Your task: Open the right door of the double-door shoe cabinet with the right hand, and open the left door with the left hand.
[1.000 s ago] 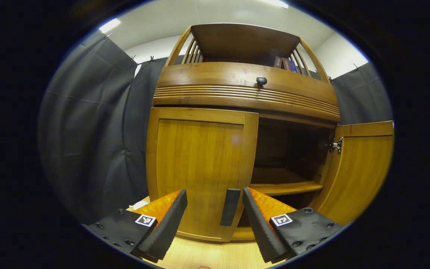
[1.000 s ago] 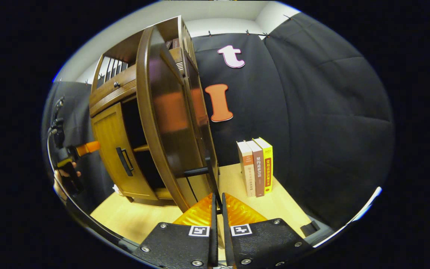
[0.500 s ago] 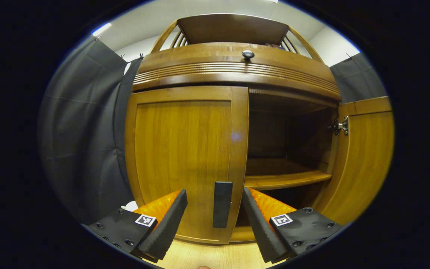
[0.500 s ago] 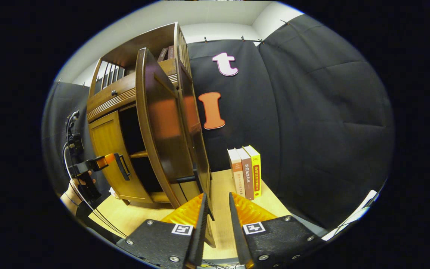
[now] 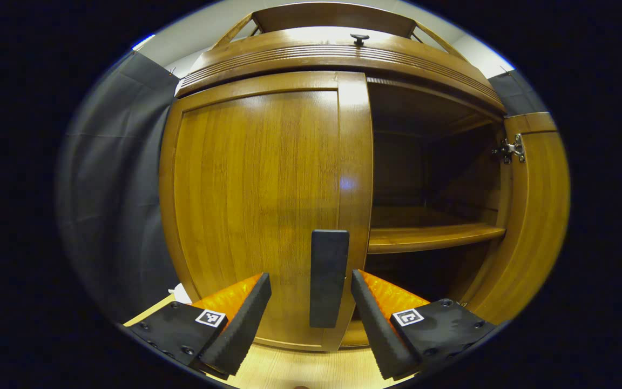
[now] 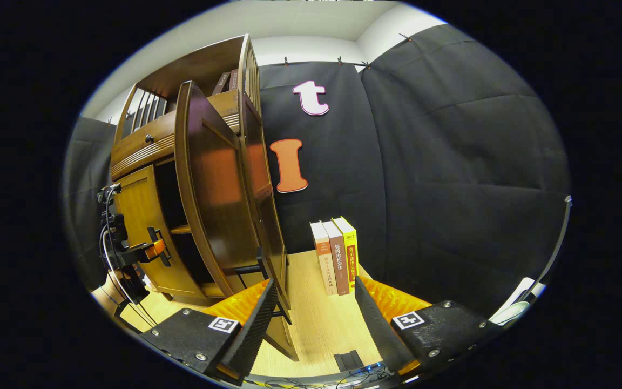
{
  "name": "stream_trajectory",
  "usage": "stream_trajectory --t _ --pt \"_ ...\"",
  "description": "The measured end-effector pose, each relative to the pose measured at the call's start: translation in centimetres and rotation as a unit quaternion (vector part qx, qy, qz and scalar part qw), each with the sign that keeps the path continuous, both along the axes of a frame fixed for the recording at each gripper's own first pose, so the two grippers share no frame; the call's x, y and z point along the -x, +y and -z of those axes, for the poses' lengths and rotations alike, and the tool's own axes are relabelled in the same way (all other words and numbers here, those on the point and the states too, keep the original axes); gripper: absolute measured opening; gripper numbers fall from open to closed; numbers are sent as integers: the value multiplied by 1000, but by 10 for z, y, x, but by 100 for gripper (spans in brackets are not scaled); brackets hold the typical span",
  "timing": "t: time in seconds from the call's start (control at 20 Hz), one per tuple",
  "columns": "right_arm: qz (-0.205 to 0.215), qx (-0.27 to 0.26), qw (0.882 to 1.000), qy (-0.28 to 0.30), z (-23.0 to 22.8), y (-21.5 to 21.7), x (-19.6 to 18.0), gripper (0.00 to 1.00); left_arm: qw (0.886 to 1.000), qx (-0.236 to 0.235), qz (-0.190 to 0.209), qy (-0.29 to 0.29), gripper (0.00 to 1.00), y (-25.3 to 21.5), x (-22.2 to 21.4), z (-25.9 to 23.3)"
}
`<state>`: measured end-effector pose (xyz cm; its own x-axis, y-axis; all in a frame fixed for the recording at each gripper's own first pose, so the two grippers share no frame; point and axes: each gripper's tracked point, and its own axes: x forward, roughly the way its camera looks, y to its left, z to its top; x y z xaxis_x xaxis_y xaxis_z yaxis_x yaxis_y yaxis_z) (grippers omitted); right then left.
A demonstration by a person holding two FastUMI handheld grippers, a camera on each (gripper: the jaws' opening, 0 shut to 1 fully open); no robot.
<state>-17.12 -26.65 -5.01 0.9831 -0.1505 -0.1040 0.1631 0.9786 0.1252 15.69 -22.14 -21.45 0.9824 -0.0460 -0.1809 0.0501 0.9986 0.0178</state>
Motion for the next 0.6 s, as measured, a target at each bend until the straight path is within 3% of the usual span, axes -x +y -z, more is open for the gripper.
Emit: stream_trajectory --t 0.4,0.45,0.6 --pt "15 -7 1000 -12 -7 -5 1 100 1000 -11 7 10 96 -1 -4 6" --pt "17 -6 1000 -13 -8 -5 1 100 1000 -15 6 6 94 0 -5 1" --pt "24 2 1000 -12 -8 -8 3 100 1000 -18 19 -2 74 -9 -6 1"
